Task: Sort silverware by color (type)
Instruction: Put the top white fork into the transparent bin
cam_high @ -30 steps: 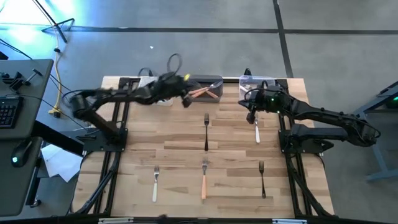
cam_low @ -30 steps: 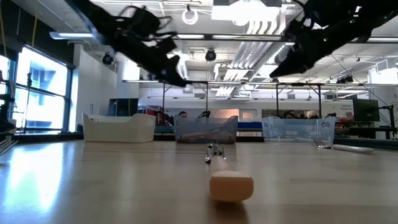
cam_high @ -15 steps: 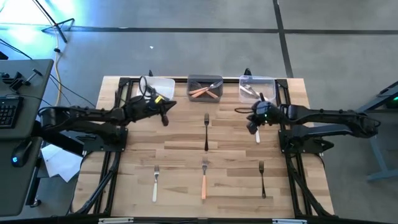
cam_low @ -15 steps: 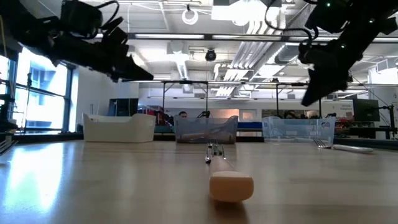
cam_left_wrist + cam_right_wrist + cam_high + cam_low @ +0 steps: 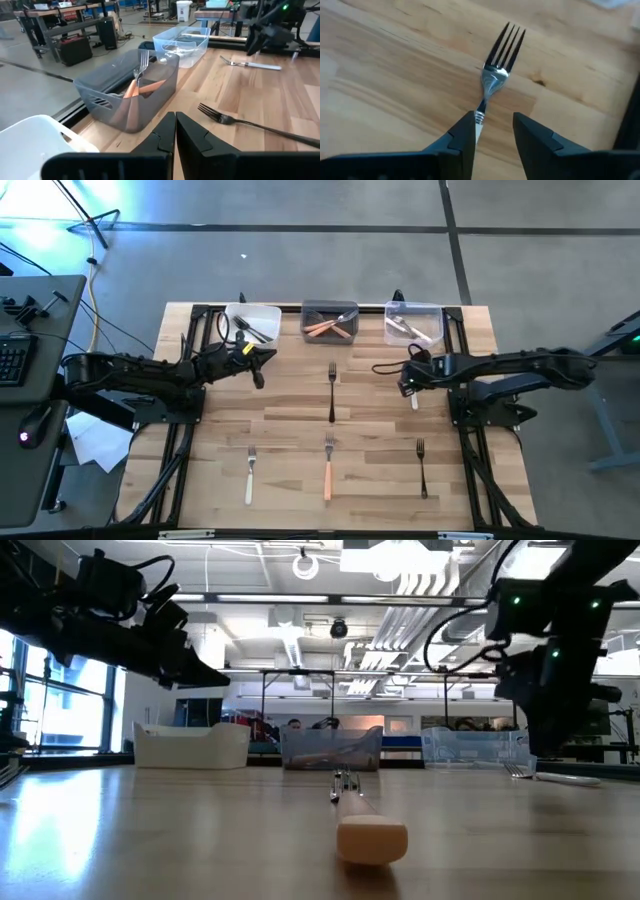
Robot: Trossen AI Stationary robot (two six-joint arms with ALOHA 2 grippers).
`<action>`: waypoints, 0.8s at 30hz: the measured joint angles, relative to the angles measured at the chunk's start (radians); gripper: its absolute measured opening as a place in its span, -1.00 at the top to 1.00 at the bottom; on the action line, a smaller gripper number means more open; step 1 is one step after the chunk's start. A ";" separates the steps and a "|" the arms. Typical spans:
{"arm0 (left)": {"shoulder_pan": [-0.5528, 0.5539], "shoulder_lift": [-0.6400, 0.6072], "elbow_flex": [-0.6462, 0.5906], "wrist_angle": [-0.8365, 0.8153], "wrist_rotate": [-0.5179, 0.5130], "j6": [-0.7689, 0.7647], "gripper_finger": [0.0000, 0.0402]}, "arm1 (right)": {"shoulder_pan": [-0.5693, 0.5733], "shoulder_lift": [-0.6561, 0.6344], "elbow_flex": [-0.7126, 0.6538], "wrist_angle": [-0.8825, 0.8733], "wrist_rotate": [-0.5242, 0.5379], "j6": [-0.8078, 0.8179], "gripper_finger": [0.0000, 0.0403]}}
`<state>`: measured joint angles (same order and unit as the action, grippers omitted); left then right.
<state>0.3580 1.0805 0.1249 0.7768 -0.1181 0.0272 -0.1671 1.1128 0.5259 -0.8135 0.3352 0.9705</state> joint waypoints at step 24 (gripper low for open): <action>0.000 0.000 0.000 -0.008 0.006 -0.069 0.98 | -0.050 0.259 0.005 0.158 -0.036 0.017 0.93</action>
<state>0.3580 1.0805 0.1249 0.7690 -0.1116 -0.0418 -0.2172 1.3716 0.5304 -0.6558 0.2991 0.9875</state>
